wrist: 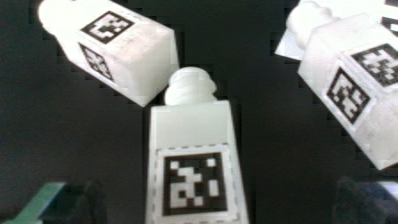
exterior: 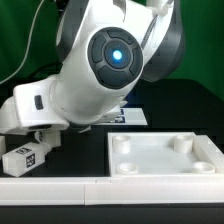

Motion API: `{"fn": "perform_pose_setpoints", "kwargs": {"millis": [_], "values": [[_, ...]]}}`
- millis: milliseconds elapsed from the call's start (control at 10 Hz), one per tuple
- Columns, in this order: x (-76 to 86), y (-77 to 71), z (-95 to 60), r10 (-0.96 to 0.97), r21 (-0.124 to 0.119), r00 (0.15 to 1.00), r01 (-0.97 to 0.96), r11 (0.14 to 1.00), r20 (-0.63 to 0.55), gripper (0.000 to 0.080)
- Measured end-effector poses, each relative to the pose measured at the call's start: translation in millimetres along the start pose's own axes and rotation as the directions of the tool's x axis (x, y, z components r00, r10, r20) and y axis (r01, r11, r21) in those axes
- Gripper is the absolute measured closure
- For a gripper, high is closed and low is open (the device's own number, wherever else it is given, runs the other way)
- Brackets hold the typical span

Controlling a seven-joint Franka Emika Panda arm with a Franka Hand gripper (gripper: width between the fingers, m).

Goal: Assemble one leg

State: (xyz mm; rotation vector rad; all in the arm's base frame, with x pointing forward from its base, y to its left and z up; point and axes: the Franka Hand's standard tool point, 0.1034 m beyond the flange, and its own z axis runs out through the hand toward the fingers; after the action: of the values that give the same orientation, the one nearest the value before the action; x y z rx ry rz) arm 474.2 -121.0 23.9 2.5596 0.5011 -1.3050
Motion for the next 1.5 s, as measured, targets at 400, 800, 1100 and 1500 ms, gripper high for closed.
{"fn": "perform_pose_setpoints", "kwargs": {"millis": [400, 800, 1100, 1500], "values": [[6.2, -0.6, 5.3, -0.021, -0.001, 1.0, 0.021, 1.0, 0.012, 0.0151], [7.2, -0.9, 5.6, -0.022, -0.002, 1.0, 0.022, 1.0, 0.01, 0.0413], [6.9, -1.2, 4.0, -0.023, -0.003, 1.0, 0.023, 1.0, 0.007, 0.0515], [-19.7, -10.9, -62.4, -0.08, 0.0, 0.993, 0.081, 0.997, -0.092, 0.0515]]}}
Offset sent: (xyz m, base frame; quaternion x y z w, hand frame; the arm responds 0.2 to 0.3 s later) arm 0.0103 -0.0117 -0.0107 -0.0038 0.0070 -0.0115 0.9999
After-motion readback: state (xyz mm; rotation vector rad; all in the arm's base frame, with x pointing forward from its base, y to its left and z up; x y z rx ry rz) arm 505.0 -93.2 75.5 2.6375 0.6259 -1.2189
